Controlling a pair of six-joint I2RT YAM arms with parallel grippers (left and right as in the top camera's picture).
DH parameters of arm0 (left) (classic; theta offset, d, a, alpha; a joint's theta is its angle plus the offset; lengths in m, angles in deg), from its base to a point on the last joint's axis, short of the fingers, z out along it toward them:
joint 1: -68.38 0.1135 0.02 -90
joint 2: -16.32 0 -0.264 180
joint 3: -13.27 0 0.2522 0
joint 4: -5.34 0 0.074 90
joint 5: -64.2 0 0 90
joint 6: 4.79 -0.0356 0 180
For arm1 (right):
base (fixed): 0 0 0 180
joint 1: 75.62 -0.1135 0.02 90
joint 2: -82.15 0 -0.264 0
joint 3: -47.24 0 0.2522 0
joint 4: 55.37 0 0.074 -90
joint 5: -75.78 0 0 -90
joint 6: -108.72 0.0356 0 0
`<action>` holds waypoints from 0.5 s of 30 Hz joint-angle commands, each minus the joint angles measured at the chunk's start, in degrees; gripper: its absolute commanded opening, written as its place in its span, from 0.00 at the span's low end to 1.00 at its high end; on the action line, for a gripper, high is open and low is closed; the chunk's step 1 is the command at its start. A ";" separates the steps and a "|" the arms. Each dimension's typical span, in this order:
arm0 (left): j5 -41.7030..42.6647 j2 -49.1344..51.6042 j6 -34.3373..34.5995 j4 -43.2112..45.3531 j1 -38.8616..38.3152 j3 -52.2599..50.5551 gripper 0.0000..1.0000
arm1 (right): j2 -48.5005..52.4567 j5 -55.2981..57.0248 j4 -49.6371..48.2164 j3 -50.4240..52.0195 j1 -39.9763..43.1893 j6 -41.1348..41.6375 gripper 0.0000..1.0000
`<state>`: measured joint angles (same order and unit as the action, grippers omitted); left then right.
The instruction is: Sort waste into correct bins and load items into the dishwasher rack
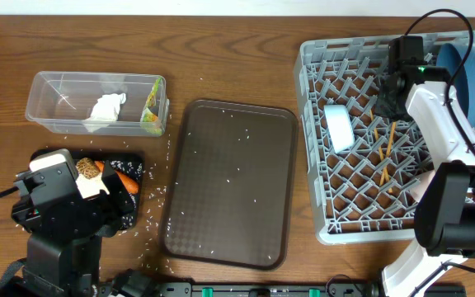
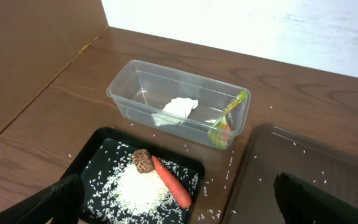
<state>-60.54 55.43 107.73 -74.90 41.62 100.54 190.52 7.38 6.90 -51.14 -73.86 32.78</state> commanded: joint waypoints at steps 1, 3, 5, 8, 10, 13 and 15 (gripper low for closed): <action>-0.83 0.11 0.52 -0.15 0.24 0.15 0.98 | 0.50 2.38 -1.60 0.07 1.16 1.33 0.01; -0.85 0.11 0.52 -0.15 0.24 0.15 0.98 | 0.50 2.32 -2.73 0.07 1.64 1.36 0.01; -0.85 0.11 0.52 -0.13 0.24 0.15 0.98 | 0.50 2.14 -3.78 0.07 2.03 1.36 0.01; -0.85 0.11 0.52 -0.13 0.24 0.15 0.98 | 0.72 2.08 -4.33 0.07 2.40 1.36 0.01; -0.85 0.11 0.52 -0.15 0.24 0.15 0.98 | 0.85 1.95 -4.59 0.07 2.45 1.33 0.01; -0.85 0.11 0.52 -0.13 0.24 0.15 0.98 | 1.33 0.98 -5.05 0.07 2.34 1.07 0.01; -0.85 0.11 0.52 -0.15 0.24 0.15 0.98 | 1.95 -0.46 -5.09 0.07 2.21 0.68 0.01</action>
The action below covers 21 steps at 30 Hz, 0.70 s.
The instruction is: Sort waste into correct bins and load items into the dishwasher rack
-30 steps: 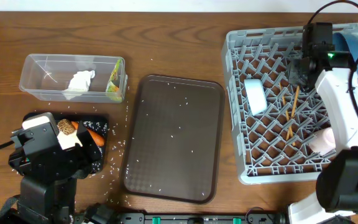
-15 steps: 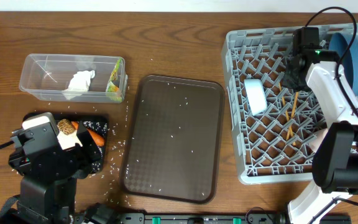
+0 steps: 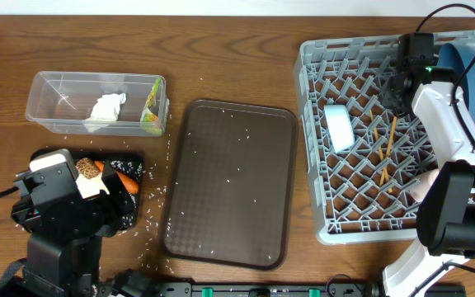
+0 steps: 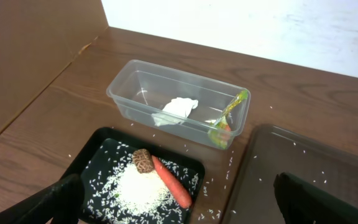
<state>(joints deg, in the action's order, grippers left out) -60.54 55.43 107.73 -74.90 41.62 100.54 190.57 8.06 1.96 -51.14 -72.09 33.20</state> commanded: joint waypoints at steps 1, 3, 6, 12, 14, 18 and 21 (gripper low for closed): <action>-0.85 0.11 0.52 -0.13 0.24 0.15 0.98 | 2.25 -1.16 -0.07 0.07 0.26 0.31 0.01; -0.85 0.11 0.52 -0.13 0.24 0.15 0.98 | 3.50 -1.11 0.11 0.07 -0.20 0.33 0.01; -0.83 0.11 0.52 -0.13 0.24 0.15 0.98 | 5.97 -2.01 0.42 0.07 -0.20 0.28 0.01; -0.85 0.11 0.52 -0.15 0.24 0.15 0.98 | 4.85 -14.10 -0.42 -0.02 -0.92 -7.61 0.01; -0.85 0.11 0.52 -0.15 0.24 0.15 0.98 | 3.02 -16.92 -0.57 -0.02 -1.40 -10.10 0.01; -0.85 0.11 0.52 -0.15 0.24 0.15 0.98 | -1.38 -21.11 -0.39 -0.02 -2.40 -14.93 0.01; -0.85 0.11 0.52 -0.13 0.24 0.15 0.98 | -4.07 -20.37 0.13 -0.02 -2.49 -13.97 0.04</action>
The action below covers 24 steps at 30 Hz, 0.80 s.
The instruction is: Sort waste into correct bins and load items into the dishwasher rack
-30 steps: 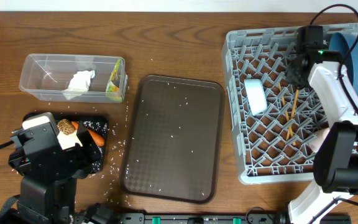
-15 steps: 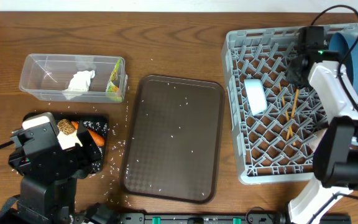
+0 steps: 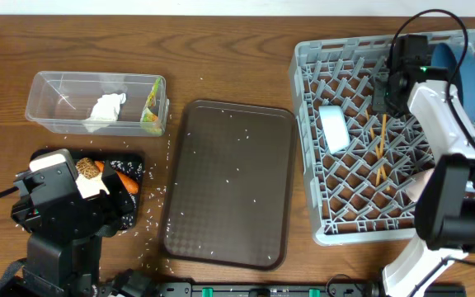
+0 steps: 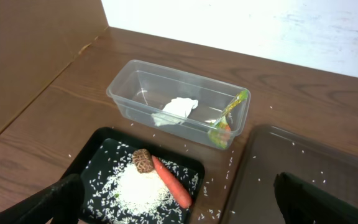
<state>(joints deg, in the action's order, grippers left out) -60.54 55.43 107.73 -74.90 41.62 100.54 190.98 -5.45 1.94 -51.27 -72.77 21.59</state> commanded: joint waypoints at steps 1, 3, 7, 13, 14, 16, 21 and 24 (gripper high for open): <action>-0.85 0.11 0.52 -0.15 0.24 0.15 0.98 | -5.53 -6.84 0.48 0.11 -1.81 -1.68 0.06; -0.85 0.11 0.52 -0.13 0.24 0.15 0.98 | -8.17 -7.30 0.92 0.11 -1.84 -1.62 0.06; -0.85 0.11 0.52 -0.15 0.24 0.15 0.98 | -14.84 -7.78 1.90 0.11 -2.69 -1.64 0.09; -0.85 0.11 0.52 -0.13 0.24 0.15 0.98 | -19.98 -3.28 5.09 0.13 -3.48 3.45 0.15; -0.85 0.11 0.52 -0.15 0.24 0.15 0.98 | -19.54 -1.75 5.73 0.17 -3.48 4.31 0.25; -0.85 0.11 0.52 -0.15 0.24 0.15 0.98 | -17.46 -0.35 7.41 0.22 -3.48 5.95 0.35; -0.85 0.11 0.52 -0.13 0.24 0.15 0.98 | -9.25 1.66 7.98 0.22 -3.48 9.35 0.34; -0.85 0.11 0.52 -0.15 0.24 0.15 0.98 | -4.35 3.76 7.93 0.22 -3.17 11.91 0.36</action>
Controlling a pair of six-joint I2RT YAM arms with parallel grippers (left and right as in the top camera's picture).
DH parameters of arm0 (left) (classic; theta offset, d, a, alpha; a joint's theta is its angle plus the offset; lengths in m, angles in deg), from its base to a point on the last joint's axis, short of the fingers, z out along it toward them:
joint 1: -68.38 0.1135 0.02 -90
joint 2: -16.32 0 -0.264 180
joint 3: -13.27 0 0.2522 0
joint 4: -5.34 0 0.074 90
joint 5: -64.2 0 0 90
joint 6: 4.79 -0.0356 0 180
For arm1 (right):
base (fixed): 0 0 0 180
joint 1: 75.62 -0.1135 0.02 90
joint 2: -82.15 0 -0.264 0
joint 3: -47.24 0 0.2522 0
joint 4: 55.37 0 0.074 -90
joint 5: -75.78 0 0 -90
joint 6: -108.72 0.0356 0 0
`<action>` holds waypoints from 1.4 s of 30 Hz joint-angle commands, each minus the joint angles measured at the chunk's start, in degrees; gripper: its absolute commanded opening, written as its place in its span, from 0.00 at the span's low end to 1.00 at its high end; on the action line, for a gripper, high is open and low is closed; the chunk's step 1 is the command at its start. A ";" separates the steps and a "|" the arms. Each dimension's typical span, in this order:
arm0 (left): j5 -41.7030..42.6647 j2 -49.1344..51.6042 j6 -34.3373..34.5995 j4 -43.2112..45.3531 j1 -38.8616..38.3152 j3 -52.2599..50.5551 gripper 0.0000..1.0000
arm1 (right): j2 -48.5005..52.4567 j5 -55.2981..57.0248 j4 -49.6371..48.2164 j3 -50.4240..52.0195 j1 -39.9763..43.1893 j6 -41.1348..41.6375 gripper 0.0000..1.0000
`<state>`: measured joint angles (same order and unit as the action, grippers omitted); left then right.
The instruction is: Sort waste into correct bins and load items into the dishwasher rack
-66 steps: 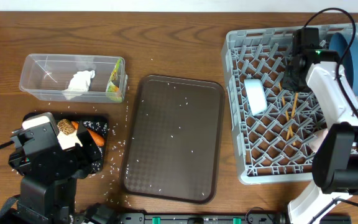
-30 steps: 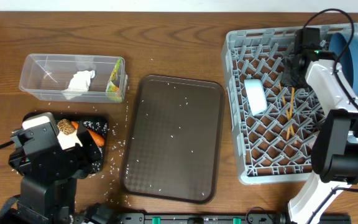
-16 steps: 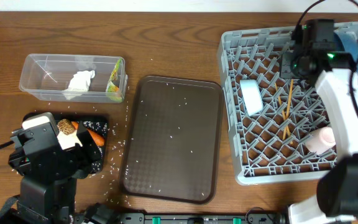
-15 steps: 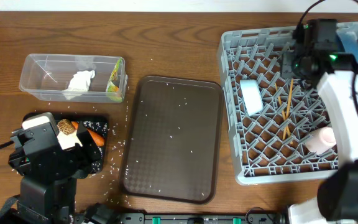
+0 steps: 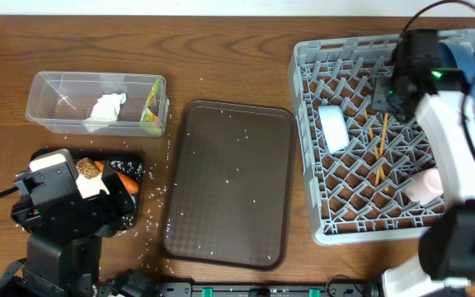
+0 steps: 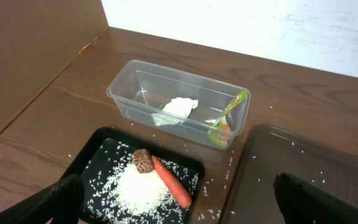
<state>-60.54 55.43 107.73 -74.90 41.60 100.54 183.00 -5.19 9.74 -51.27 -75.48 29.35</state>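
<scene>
The grey dishwasher rack (image 5: 303,148) at the right holds a white dish (image 5: 331,128), wooden chopsticks (image 5: 382,144), a blue plate (image 5: 460,66) and a pink cup (image 5: 425,186). My right gripper (image 5: 390,92) is over the rack's back, beside the blue plate; its jaws are not distinguishable. My left gripper (image 6: 179,205) hangs open and empty over the black tray (image 6: 104,149), which holds rice (image 6: 138,190), a mushroom (image 6: 143,158) and a carrot (image 6: 171,182). The clear bin (image 6: 129,84) contains a white tissue (image 6: 179,107) and a green wrapper (image 6: 229,118).
A brown serving tray (image 5: 229,181) dotted with rice grains lies between the bins and the rack. Loose rice is scattered on the wooden table (image 5: 221,58) around the black tray. The left arm's body (image 5: 56,210) covers the front left corner.
The right arm has changed pose over the rack, and the pink cup at the rack's front right now shows. The rack and the left gripper are where they were.
My right gripper was over the rack's back by the blue plate at first and stayed there. By the last earlier moment the rack stood a little further left, nearer the brown tray. It rests there now. The left gripper stayed open throughout.
</scene>
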 commanded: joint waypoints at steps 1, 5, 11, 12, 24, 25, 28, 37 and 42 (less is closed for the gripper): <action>-0.85 0.11 0.52 -0.15 0.26 0.15 0.98 | 4.74 3.87 0.09 0.22 -0.22 5.01 0.36; -0.85 0.11 0.52 -0.13 0.26 0.15 0.98 | 8.02 2.25 -1.99 0.22 0.70 6.05 0.38; -0.85 0.11 0.52 -0.15 0.26 0.15 0.98 | 8.68 2.60 -2.27 0.22 0.76 6.10 0.33; -0.85 0.11 0.52 -0.15 0.26 0.15 0.98 | 8.68 2.78 -2.05 0.22 0.76 6.14 0.33; -0.85 0.11 0.52 -0.15 0.26 0.15 0.98 | 10.38 3.21 -0.98 0.24 1.46 7.41 0.17; -0.85 0.11 0.52 -0.15 0.26 0.15 0.98 | 10.45 3.21 -0.98 0.24 1.55 7.41 0.15; -0.85 0.11 0.52 -0.13 0.26 0.15 0.98 | 10.82 3.30 -0.74 0.24 1.99 7.39 0.25; -0.85 0.11 0.52 -0.13 0.26 0.15 0.98 | 10.19 1.90 0.55 0.22 2.51 2.58 0.25; -0.85 0.11 0.52 -0.15 0.26 0.15 0.98 | 10.05 1.36 0.72 0.22 2.69 1.88 0.24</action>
<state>-60.54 55.47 107.73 -74.90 41.62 100.54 192.25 -4.79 8.76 -51.21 -73.86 33.72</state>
